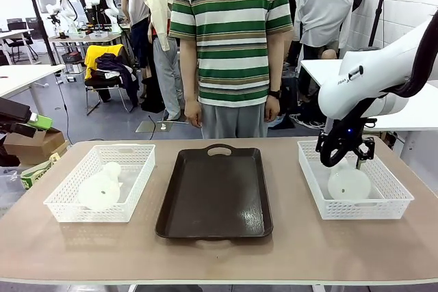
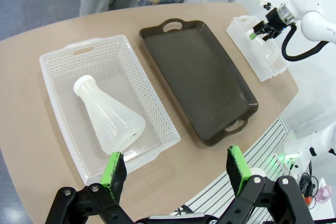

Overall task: Prepare the laboratory tools.
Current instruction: Pick up the Big flask that the person points to.

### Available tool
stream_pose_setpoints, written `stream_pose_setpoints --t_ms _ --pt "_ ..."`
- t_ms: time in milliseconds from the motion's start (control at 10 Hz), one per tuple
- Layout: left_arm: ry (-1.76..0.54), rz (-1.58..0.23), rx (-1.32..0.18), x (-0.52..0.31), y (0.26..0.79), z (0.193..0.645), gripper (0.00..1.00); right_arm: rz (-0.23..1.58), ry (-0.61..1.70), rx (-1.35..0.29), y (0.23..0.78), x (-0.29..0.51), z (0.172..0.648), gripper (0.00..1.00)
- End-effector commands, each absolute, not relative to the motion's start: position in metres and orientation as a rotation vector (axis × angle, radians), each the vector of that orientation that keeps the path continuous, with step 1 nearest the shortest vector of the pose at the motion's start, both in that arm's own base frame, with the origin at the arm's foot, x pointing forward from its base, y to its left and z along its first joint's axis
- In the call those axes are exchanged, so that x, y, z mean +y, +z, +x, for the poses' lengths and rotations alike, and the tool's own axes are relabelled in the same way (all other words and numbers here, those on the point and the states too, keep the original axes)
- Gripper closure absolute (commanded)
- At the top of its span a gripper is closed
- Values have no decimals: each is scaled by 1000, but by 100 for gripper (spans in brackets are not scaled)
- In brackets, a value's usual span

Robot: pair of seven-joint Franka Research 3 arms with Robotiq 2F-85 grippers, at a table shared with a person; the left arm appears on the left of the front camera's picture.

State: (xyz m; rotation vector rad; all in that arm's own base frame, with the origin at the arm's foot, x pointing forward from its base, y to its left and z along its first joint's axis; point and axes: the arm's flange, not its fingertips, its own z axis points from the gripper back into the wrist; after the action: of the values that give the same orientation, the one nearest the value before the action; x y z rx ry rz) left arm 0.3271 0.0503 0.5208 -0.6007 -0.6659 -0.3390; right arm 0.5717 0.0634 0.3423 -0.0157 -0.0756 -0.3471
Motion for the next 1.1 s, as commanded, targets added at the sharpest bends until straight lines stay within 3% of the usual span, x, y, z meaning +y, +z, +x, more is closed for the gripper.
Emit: stream_pose_setpoints --t_ms 0,700,800,1000 --pt "-358 -612 -673 54 520 328 0 -67 -342 -157 332 65 576 0" --pt "-358 -612 -673 54 520 328 0 -53 -252 -128 318 63 594 0" --pt "-358 -612 -673 54 520 328 0 -51 -254 -136 319 62 595 4" --pt "-358 -612 -673 54 520 328 0 -61 -260 -126 321 60 597 38"
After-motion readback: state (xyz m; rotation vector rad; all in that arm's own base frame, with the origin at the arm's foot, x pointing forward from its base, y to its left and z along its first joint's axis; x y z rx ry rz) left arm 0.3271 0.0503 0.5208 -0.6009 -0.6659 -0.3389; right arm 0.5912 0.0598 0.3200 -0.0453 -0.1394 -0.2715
